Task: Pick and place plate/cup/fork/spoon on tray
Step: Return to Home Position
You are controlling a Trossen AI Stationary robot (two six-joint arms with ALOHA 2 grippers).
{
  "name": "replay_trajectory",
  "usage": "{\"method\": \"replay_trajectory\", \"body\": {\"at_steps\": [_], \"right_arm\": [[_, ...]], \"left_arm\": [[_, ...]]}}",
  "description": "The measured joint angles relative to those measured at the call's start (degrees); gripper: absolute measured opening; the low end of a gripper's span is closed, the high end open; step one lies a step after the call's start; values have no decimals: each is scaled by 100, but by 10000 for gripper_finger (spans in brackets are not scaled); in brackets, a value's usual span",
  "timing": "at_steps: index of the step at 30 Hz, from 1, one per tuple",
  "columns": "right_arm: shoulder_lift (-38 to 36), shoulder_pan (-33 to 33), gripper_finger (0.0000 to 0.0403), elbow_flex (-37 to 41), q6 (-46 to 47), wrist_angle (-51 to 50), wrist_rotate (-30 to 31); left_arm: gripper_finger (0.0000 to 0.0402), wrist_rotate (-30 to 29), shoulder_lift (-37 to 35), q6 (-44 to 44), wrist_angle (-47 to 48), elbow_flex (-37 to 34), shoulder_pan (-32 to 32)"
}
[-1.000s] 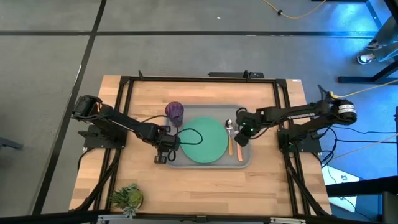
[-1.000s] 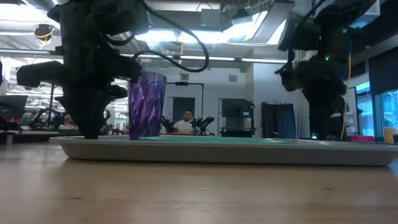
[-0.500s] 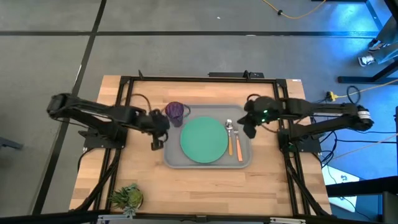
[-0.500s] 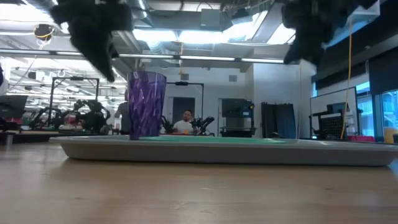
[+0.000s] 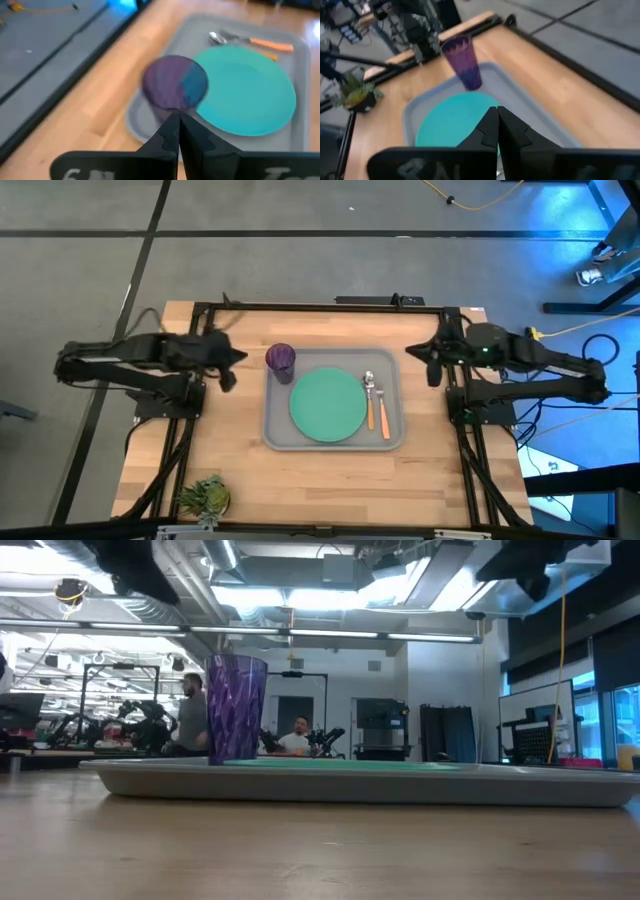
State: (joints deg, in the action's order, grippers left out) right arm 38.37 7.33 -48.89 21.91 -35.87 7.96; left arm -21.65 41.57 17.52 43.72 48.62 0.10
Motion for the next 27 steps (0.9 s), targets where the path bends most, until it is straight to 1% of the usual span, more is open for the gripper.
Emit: {"method": "replay_trajectory", "body": {"at_steps": [9,13,17,23,27], "right_arm": [[-1062,0,3,483,29,-1,285],[-1515,0,3,675,120,-3,444],[-1951,0,3,867,182,11,453],[-2560,0,3,1269,360,56,467],[-2959,0,3,1627,535,238,466]], "left_arm": [[0,-270,-1536,40,437,-4,-133],[0,-479,-2212,18,468,-4,-133],[0,-783,-2832,-100,563,-2,-133],[0,-910,-3609,-112,708,-2,-133],[0,-909,-3947,-144,754,-50,-133]]}}
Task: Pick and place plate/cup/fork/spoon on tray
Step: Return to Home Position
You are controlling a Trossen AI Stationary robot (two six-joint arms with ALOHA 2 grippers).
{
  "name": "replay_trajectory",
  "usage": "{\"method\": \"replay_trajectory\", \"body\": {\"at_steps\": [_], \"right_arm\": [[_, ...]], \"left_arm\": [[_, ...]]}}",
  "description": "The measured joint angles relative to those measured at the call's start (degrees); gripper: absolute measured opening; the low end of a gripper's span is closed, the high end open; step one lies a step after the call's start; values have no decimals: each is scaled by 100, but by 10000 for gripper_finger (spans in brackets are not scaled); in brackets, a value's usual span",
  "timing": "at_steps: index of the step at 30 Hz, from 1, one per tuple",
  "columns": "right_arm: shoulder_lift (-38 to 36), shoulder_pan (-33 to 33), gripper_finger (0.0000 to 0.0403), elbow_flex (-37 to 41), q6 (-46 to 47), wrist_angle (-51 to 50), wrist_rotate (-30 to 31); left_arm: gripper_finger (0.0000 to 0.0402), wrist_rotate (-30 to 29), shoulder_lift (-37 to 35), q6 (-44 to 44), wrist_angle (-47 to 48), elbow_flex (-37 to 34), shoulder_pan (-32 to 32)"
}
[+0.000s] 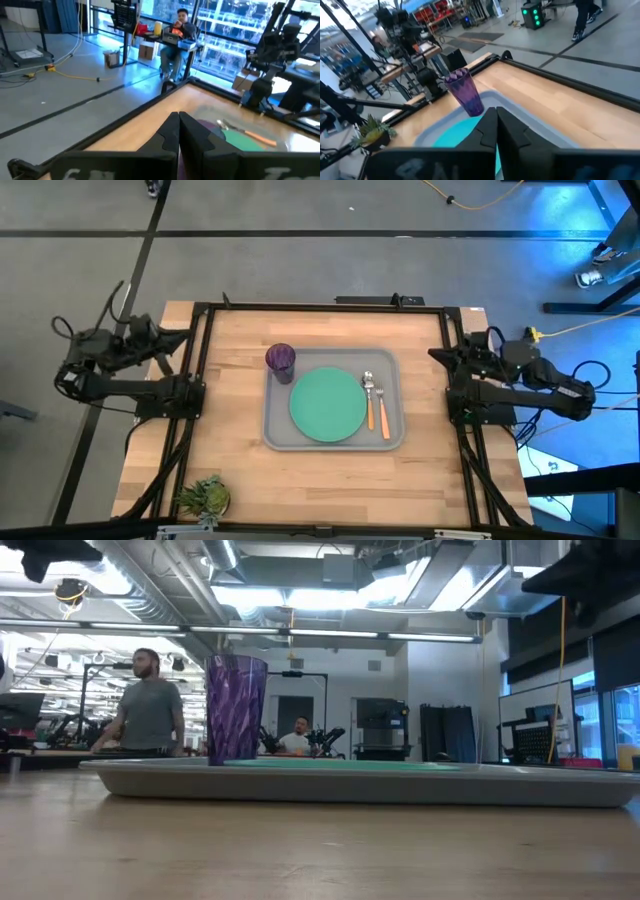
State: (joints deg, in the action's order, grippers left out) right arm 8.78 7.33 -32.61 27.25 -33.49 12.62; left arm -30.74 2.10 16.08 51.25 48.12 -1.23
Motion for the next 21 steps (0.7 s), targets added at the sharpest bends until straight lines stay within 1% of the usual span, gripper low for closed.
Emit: {"method": "replay_trajectory", "body": {"at_steps": [2,6,8,11,13,16,19,21], "right_arm": [[-198,0,3,206,78,103,-3],[-572,0,3,587,158,365,-6],[-739,0,3,750,226,502,0],[-876,0,3,990,238,790,48],[-855,-2,3,1105,176,896,45],[-858,-2,3,1322,88,1230,43],[-869,-2,3,1589,-50,1689,38],[-869,-1,3,1804,-63,2081,-11]], "left_arm": [[0,4,-180,-9,99,-106,0],[0,18,-184,-18,125,-307,5],[0,36,-187,-59,-165,-437,6],[0,97,-179,-37,-257,-715,20],[0,88,-191,-10,-479,-856,17],[0,215,-185,-11,-900,-1292,18],[0,240,-187,-13,-1463,-1653,18],[0,356,-186,-9,-1771,-1953,17]]}}
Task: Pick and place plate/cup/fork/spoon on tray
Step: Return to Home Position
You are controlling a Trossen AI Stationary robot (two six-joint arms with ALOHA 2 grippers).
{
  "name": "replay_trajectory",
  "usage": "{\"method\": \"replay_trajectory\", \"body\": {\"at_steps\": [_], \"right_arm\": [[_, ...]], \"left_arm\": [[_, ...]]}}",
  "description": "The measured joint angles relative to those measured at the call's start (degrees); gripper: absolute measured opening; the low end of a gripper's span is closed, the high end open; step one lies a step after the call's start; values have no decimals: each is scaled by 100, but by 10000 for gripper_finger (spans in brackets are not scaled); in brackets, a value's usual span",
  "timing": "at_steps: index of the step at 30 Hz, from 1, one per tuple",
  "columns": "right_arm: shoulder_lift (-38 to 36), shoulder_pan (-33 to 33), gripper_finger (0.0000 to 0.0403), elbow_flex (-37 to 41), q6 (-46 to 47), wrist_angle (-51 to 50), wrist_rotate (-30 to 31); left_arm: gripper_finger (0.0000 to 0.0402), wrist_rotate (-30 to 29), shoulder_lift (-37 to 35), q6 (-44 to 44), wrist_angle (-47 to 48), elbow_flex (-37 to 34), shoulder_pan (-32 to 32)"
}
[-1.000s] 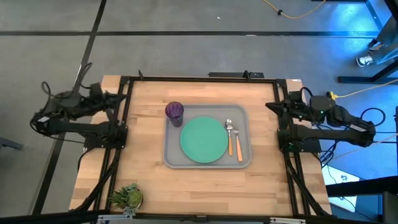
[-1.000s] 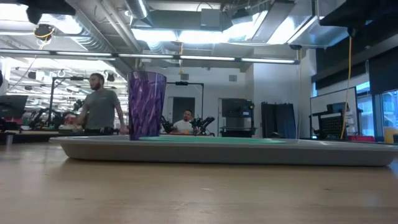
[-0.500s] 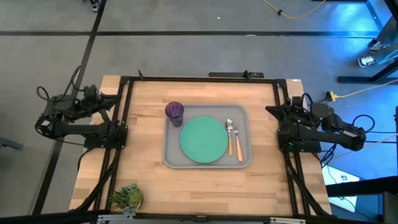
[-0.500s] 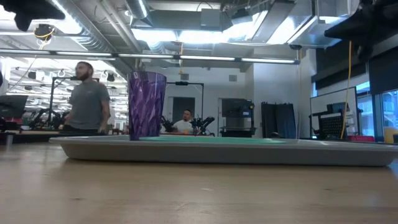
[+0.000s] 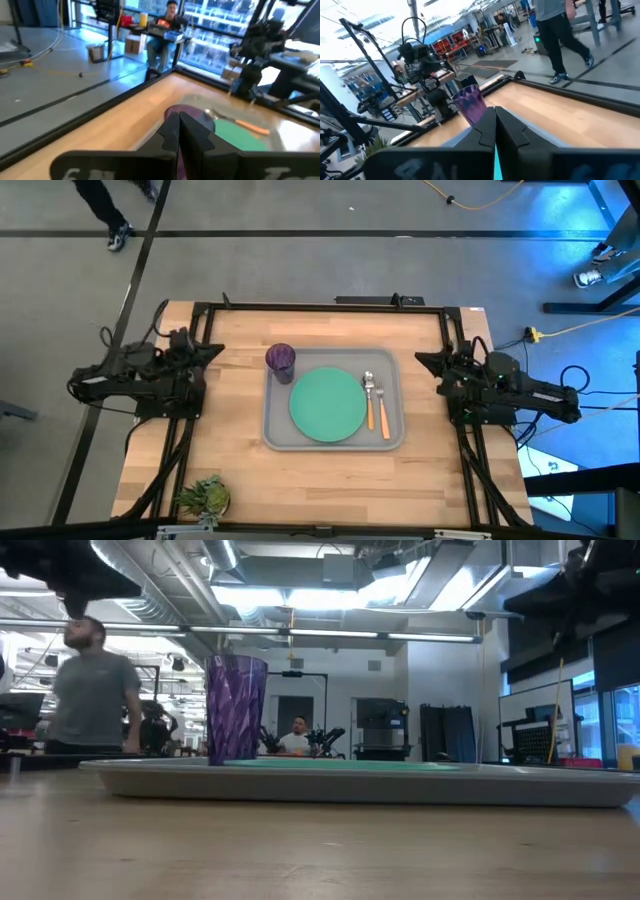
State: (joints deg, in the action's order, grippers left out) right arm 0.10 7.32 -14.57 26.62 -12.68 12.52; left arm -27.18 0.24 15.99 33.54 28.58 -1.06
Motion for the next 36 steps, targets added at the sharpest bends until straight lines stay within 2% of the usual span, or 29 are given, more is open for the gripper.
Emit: {"method": "replay_trajectory", "body": {"at_steps": [8,14,24,29,36], "right_arm": [[0,-1,3,911,-31,1329,-289],[0,-1,3,1406,-338,2005,-669],[22,-1,3,1419,-635,1762,-1020],[22,-1,3,1419,-661,1720,-1091],[33,-1,3,1417,-755,1422,-1078]], "left_arm": [[0,145,-3,-298,-1486,-932,0],[0,95,-3,-500,-1992,-1451,-7],[0,23,-3,-421,-3036,-2581,-7],[0,185,83,-1016,-3574,-2751,-9],[0,229,82,-1545,-3594,-2759,-15]]}}
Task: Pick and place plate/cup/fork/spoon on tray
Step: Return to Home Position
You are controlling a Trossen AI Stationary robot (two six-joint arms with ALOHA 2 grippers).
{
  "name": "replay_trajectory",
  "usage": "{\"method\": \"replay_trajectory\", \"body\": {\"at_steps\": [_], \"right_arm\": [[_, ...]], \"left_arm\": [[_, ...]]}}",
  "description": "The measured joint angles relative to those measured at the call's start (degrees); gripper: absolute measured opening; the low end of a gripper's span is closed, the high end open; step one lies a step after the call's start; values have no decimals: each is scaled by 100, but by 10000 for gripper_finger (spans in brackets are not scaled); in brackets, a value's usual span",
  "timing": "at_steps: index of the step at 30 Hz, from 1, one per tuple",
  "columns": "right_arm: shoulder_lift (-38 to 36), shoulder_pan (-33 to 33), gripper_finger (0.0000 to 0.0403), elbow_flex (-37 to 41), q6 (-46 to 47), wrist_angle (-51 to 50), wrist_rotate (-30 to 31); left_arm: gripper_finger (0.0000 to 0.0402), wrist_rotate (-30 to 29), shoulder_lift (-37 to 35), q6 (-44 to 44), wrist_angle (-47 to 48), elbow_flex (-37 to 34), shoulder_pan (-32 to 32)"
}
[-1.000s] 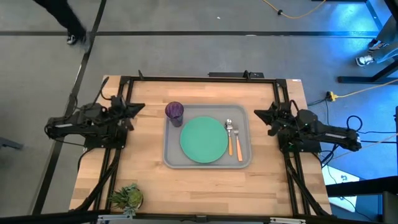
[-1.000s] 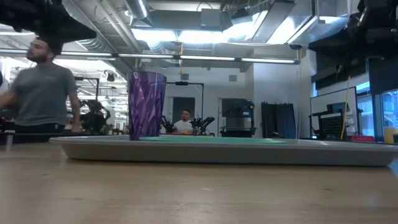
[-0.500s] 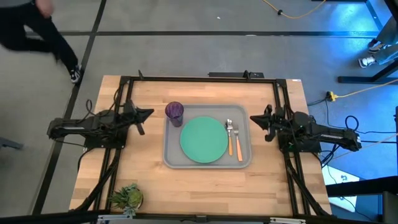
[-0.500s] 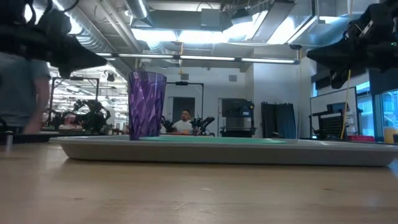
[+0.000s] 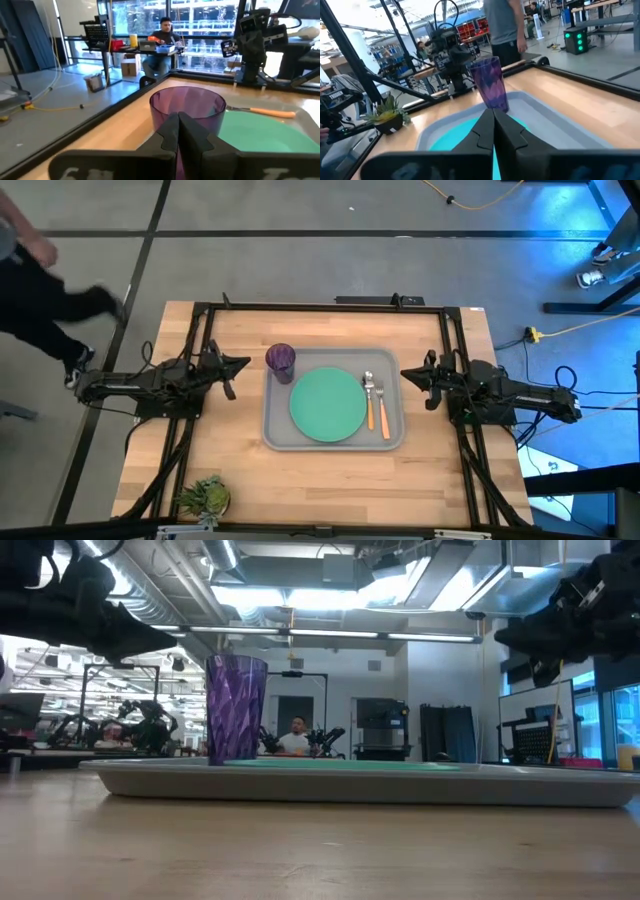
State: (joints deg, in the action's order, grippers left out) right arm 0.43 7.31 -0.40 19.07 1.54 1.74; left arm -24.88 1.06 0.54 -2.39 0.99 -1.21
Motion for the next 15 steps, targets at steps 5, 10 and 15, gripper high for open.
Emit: {"method": "replay_trajectory", "body": {"at_steps": [5,10,15], "right_arm": [[-7,0,9,0,15,28,9],[-7,0,19,0,13,28,11],[-7,0,20,0,13,27,11]], "left_arm": [[0,0,0,-110,1,0,0],[0,2,0,-114,2,0,1],[0,2,0,-114,4,0,0]]}}
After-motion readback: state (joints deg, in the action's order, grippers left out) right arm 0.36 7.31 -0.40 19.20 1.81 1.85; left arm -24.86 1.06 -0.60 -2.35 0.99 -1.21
